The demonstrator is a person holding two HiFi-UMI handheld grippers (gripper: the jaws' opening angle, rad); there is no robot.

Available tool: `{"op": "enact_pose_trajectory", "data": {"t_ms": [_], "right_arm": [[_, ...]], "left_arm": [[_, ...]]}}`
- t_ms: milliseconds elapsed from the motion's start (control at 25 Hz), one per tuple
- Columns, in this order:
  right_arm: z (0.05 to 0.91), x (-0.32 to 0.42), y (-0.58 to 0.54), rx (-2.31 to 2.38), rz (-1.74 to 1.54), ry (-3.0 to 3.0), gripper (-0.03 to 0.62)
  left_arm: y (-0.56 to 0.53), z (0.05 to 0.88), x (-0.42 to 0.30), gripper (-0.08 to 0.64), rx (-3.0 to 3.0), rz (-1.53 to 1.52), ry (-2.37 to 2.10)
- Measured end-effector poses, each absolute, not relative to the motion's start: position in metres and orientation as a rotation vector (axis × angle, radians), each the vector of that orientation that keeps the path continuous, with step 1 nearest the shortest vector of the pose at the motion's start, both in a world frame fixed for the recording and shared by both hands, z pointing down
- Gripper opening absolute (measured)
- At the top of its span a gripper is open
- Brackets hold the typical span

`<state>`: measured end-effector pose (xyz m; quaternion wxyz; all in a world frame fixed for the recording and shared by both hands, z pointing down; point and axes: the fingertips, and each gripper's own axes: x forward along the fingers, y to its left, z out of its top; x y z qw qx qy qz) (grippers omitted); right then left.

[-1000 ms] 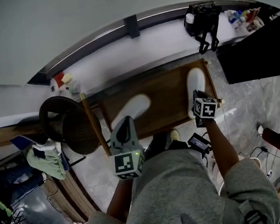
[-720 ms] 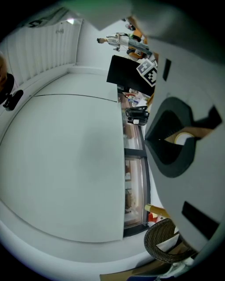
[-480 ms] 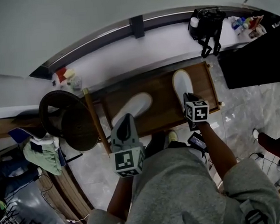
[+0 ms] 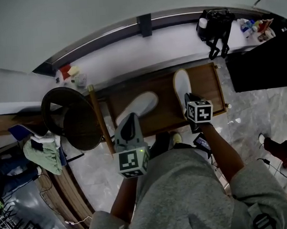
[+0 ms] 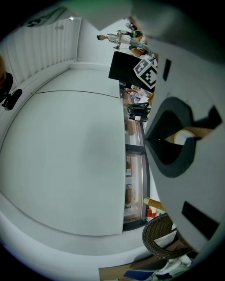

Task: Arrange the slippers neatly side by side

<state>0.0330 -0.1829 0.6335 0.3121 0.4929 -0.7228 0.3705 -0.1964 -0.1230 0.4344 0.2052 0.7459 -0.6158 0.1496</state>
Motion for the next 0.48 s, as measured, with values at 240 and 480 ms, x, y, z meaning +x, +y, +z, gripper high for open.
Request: {"op": "enact_pose_trajectory", "data": {"t_ms": [240, 480], "right_arm": [[0.619, 0.031, -0.17, 1.299, 0.991, -1.872, 0.037], [0.637, 0.025, -0.158, 1.286, 1.039, -1.813, 0.037]], "left_arm": [[-0.124, 0.43, -0.195, 0.014, 2.081, 0.377, -1.717], [-0.122, 0.434, -0.195, 0.014, 2.071, 0.398, -1.718]]}}
